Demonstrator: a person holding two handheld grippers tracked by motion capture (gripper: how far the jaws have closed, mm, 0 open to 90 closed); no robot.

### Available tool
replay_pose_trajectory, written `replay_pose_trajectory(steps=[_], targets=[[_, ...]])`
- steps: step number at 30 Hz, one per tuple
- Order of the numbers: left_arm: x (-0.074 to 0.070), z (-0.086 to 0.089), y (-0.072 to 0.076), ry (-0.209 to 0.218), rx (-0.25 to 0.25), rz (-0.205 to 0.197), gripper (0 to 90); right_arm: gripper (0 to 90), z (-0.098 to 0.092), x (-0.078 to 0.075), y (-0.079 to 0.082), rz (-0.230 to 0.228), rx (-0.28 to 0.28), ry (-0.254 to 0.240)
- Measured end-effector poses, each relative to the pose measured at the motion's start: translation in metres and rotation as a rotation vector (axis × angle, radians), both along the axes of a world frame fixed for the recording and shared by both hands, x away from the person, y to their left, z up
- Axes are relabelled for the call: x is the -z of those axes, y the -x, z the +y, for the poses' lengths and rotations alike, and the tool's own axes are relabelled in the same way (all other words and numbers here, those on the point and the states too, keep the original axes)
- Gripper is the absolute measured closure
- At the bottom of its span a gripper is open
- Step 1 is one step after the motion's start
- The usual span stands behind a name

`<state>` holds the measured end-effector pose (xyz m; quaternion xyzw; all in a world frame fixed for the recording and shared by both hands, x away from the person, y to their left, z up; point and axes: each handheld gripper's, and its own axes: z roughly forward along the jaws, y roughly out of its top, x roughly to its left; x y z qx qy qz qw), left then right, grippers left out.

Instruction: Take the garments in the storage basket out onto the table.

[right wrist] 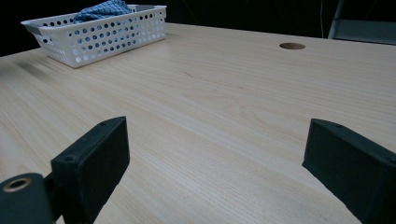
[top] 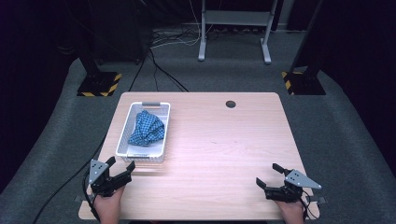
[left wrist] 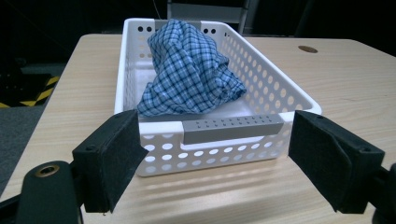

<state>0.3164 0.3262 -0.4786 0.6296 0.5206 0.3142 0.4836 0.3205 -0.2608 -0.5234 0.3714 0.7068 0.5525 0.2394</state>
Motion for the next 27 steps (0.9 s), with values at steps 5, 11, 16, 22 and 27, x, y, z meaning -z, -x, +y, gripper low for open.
replay_pose_trajectory(steps=[5, 11, 16, 22, 27], targets=[[-0.003, -0.001, -0.002, 0.000, -0.007, 0.007, 16.5, 5.9, 0.000, 0.000, 0.000, -0.002, -0.003, 0.001], [-0.016, -0.004, -0.006, -0.017, -0.027, 0.014, 16.3, 5.9, 0.000, 0.000, 0.000, -0.003, -0.005, 0.000], [-0.031, -0.005, -0.010, -0.015, -0.026, 0.001, 15.7, 5.9, 0.000, 0.000, 0.000, -0.004, -0.005, -0.001], [-0.048, -0.004, -0.016, -0.013, -0.031, -0.021, 15.5, 5.9, 0.000, 0.000, 0.000, -0.004, -0.004, -0.001], [-0.062, -0.005, -0.020, -0.005, -0.028, -0.046, 14.6, 5.9, 0.000, 0.000, 0.000, -0.003, -0.004, -0.002]])
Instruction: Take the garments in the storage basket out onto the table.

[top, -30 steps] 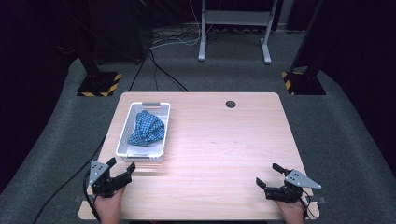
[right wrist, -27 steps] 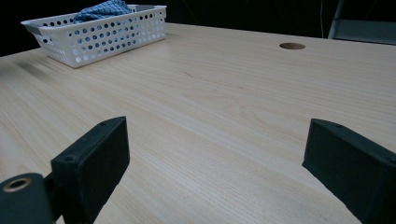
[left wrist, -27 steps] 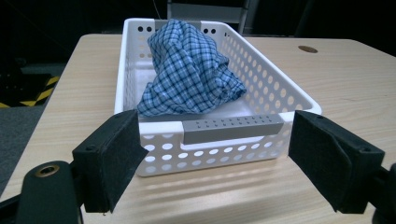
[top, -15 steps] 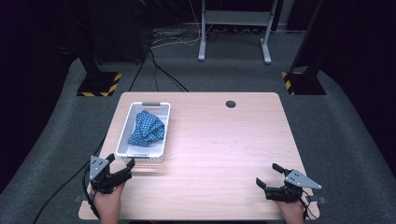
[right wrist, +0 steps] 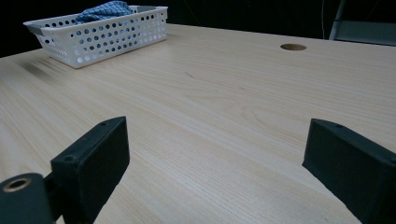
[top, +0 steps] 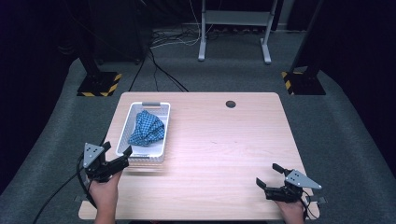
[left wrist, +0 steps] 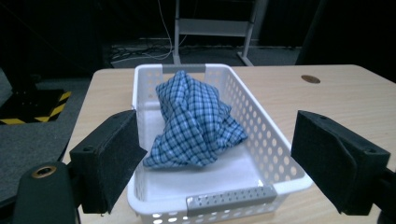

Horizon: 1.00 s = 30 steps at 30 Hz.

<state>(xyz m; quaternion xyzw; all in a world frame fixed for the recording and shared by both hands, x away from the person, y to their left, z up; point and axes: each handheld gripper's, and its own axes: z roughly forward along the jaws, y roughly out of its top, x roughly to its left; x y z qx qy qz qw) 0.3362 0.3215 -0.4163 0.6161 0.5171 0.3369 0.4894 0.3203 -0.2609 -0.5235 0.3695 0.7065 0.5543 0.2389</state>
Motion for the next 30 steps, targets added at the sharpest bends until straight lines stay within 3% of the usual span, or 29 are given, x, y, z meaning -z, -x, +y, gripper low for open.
replay_pose_trajectory(steps=[7, 30], targets=[[-0.006, -0.003, -0.002, -0.003, 0.002, -0.016, 12.1, 5.9, 0.000, 0.000, -0.001, 0.006, -0.003, -0.003], [-0.018, -0.008, -0.018, 0.015, 0.007, -0.006, 7.2, 5.9, 0.000, 0.000, 0.000, 0.004, -0.008, -0.003]])
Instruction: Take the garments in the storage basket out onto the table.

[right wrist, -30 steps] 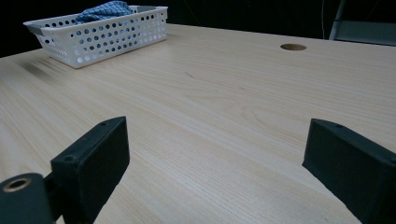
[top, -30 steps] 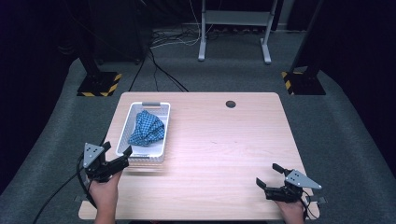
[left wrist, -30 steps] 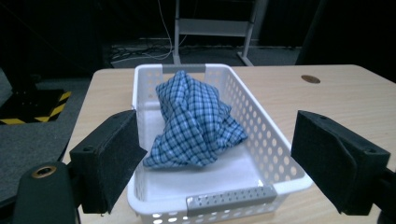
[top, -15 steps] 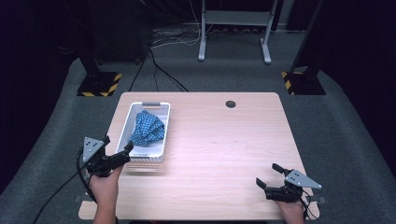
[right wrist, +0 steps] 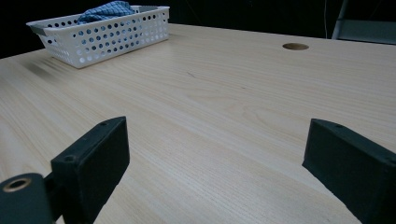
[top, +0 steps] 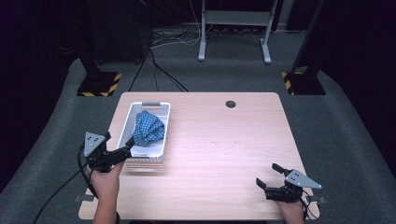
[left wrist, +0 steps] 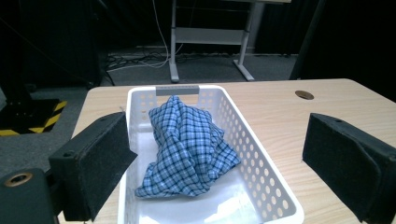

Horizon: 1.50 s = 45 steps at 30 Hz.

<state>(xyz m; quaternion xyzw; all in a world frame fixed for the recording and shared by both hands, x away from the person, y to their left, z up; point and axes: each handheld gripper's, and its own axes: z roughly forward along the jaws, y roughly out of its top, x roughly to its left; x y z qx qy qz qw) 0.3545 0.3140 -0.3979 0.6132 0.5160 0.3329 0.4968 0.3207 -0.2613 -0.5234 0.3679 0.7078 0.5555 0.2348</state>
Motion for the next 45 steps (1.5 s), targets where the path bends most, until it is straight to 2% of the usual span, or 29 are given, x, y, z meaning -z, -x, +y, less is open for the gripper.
replay_pose_trajectory(steps=[4, 13, 23, 45], targets=[[0.001, -0.003, -0.008, 0.019, -0.002, 0.007, 7.3, 5.9, 0.000, 0.000, 0.000, -0.001, -0.001, 0.002], [0.004, -0.011, -0.022, 0.000, -0.001, 0.015, 7.3, 5.9, 0.000, 0.000, 0.000, -0.006, -0.003, 0.003], [-0.002, -0.016, -0.039, -0.009, 0.006, 0.008, 7.4, 5.9, 0.000, 0.000, 0.000, -0.008, -0.005, 0.004], [-0.002, -0.025, -0.081, -0.002, 0.007, 0.025, 7.4, 5.9, 0.000, 0.000, 0.000, -0.003, -0.008, 0.004]])
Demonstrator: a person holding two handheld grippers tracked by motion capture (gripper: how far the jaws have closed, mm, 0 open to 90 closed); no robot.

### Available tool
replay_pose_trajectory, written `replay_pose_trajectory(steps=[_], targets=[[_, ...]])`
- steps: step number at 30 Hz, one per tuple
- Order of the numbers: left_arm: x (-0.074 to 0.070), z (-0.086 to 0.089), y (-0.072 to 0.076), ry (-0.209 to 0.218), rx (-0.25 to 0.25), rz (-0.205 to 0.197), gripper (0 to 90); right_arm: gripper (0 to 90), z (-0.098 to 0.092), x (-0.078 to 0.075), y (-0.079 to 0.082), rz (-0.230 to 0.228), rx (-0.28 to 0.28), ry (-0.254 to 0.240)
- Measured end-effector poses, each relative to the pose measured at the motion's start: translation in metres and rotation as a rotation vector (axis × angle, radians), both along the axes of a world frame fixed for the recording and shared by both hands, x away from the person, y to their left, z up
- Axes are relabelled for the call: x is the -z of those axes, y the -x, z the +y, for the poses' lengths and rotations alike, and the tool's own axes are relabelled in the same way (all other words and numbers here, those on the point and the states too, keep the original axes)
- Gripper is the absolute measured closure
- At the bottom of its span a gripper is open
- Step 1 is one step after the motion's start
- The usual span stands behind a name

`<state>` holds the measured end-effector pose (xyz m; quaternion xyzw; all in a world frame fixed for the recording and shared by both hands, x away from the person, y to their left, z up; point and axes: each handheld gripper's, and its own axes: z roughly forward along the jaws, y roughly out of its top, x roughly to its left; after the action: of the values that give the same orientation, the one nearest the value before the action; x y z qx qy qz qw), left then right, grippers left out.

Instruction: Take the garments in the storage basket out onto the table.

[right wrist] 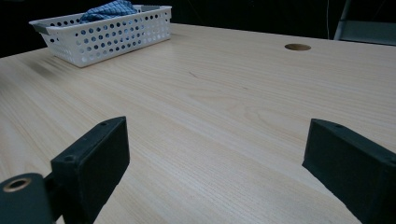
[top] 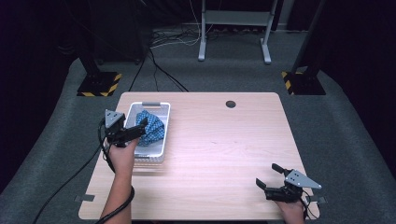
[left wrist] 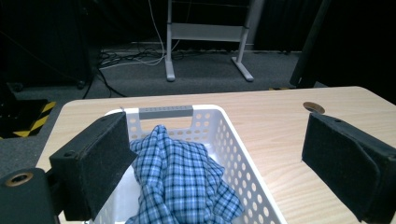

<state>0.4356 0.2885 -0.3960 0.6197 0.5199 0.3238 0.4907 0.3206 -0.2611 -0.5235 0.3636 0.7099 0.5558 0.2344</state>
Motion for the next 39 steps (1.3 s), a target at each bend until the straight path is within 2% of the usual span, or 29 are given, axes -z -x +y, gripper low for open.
replay_pose_trajectory(steps=[17, 25, 35, 39], targets=[[0.011, 0.001, -0.026, 0.007, -0.016, 0.040, 7.4, 5.9, 0.000, 0.000, 0.000, 0.000, -0.001, 0.002], [0.017, 0.008, -0.035, 0.050, -0.016, 0.059, 7.6, 6.0, 0.000, 0.000, 0.000, 0.001, -0.001, 0.001], [0.021, 0.007, -0.041, 0.024, -0.023, 0.079, 7.7, 6.0, 0.000, 0.000, 0.000, 0.004, -0.002, 0.000], [0.026, 0.003, -0.046, -0.003, -0.029, 0.116, 8.1, 6.0, 0.000, 0.000, 0.000, 0.004, -0.001, 0.000]])
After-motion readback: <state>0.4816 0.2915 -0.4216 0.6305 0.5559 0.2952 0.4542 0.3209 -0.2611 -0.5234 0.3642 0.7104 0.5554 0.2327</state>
